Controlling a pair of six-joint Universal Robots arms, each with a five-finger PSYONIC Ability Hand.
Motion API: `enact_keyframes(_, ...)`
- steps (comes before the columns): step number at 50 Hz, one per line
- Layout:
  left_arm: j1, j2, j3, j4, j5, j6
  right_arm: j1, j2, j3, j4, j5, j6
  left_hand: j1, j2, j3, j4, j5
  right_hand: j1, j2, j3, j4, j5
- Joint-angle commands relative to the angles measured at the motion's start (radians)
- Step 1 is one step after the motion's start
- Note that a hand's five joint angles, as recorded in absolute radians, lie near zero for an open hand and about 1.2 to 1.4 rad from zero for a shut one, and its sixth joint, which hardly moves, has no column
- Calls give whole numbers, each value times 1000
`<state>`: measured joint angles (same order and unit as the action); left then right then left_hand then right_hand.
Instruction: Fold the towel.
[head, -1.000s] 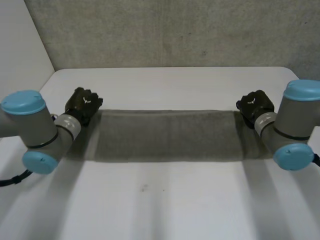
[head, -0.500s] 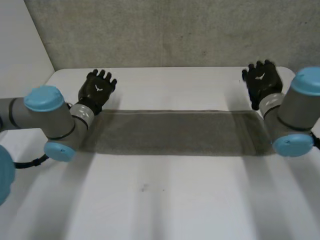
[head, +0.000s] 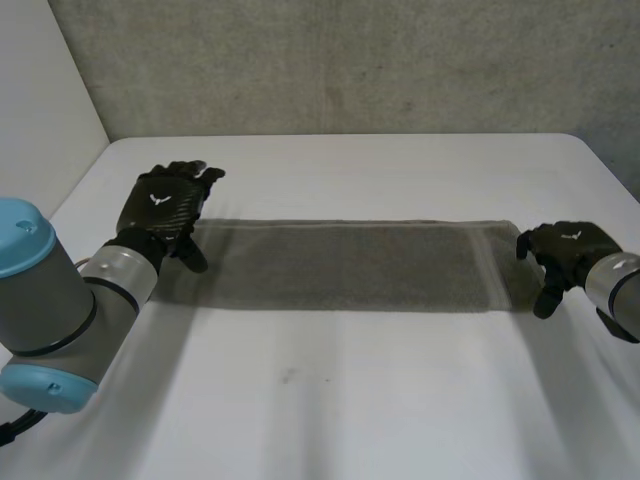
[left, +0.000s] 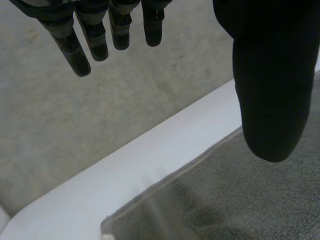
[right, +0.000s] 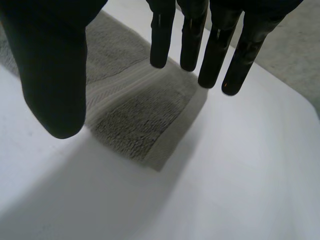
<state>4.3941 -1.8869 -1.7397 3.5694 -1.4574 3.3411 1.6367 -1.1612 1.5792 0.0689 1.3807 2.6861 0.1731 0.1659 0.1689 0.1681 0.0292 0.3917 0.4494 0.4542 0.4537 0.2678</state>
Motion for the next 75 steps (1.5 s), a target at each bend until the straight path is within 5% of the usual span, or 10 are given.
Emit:
enact_keyframes(1,10,-5,-30,17,-54,-3,-26,70,62,-159,-98,-12,5,12,9,10,-25,327,269,265,265,277)
enact_keyframes(18,8,-5,-47,26,-52,-2,-46,155,56,-221,-86,-58,2,9,6,7,-28,433,375,370,371,382)
enact_keyframes(25,10,-5,-49,26,-52,-2,-66,173,38,-225,-83,-74,1,9,6,6,-29,1005,947,942,943,954)
enact_keyframes(35,2,-1,-54,26,-54,-2,-182,146,-27,-296,236,-257,1,9,6,6,-29,1005,947,942,943,954)
enact_keyframes(42,-2,-1,-54,26,-54,-2,-206,92,-22,-342,241,-348,1,9,6,6,-29,1005,947,942,943,954)
enact_keyframes(55,2,0,-54,26,-57,-2,261,-32,-61,-468,54,-164,2,9,6,7,-28,1005,947,942,943,954)
enact_keyframes(58,4,0,-54,26,-58,0,493,93,-128,-494,-50,-187,2,9,6,7,-28,1005,947,942,943,954)
enact_keyframes(71,4,-1,-54,26,-58,0,724,354,-179,-511,-155,-328,2,9,6,7,-28,1005,947,942,943,954)
enact_keyframes(73,2,-1,-54,26,-58,0,733,373,-182,-509,-144,-328,2,9,6,7,-28,888,830,826,826,838)
enact_keyframes(75,1,-1,-55,26,-58,1,730,367,-182,-506,-114,-319,2,9,6,7,-28,-134,-192,-197,-196,-185)
